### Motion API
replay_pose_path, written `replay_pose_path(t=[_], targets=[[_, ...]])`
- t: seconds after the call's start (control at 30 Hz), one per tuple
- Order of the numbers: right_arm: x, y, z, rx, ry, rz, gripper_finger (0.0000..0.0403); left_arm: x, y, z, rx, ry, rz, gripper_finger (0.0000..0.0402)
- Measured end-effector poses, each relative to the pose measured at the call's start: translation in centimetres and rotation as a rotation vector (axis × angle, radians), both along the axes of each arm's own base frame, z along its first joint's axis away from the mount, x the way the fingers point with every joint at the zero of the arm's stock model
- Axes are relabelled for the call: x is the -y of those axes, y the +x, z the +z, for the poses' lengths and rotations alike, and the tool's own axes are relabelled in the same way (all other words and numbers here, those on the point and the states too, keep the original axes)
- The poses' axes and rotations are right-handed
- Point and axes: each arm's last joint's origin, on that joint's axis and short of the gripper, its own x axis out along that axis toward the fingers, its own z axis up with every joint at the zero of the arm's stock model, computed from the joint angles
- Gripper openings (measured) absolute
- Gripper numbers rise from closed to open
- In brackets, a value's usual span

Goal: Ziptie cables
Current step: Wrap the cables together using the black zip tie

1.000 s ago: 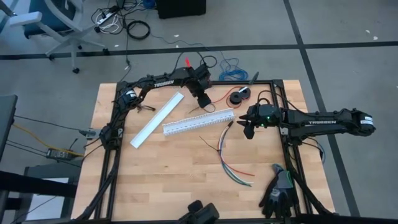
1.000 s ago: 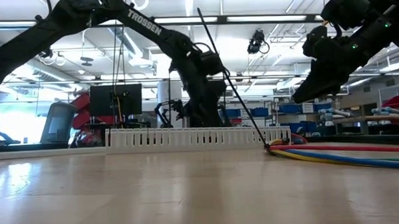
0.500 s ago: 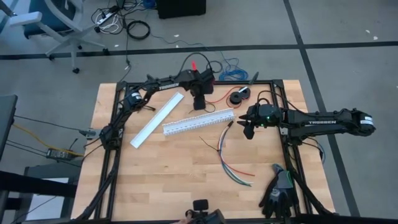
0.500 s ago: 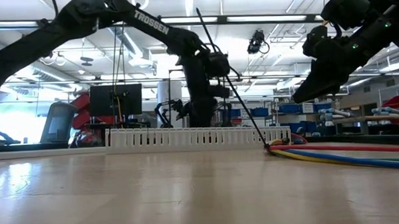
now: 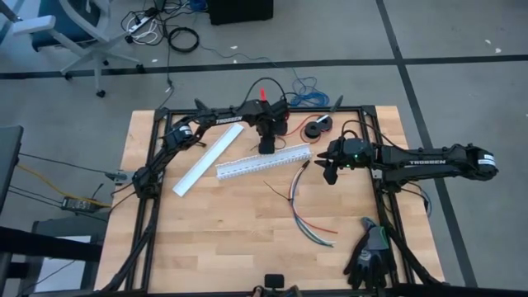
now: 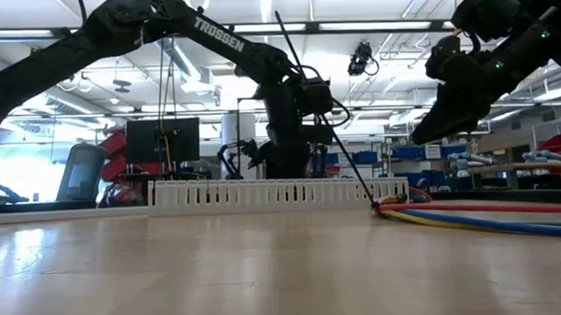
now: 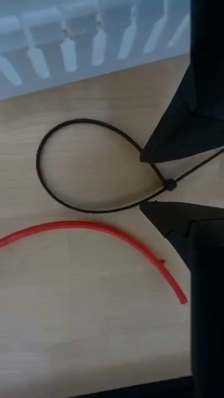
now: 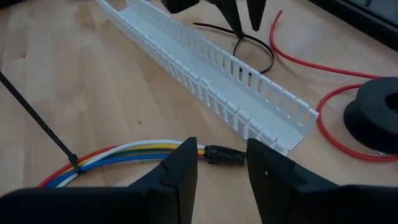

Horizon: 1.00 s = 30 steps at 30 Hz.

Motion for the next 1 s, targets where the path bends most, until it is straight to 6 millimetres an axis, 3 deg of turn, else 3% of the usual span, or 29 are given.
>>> replay_pose_path(t=[0.4,0.8,1.0], targets=[[0.0,0.0,0.1,0.005,-0.010,0.005,0.0126,0.0,-0.4,-0.6,-0.077,0.039,0.088,0.0103],[0.0,0.0,0.1,0.002,-0.015,0.010,0.0126,-0.1,0.1,-0.4,-0.031,0.052,0.086,0.0092],[0.0,0.0,0.1,0.003,-0.015,0.009,0.0126,1.2,0.0,-0.6,-0.099,0.037,0.015,0.0092]])
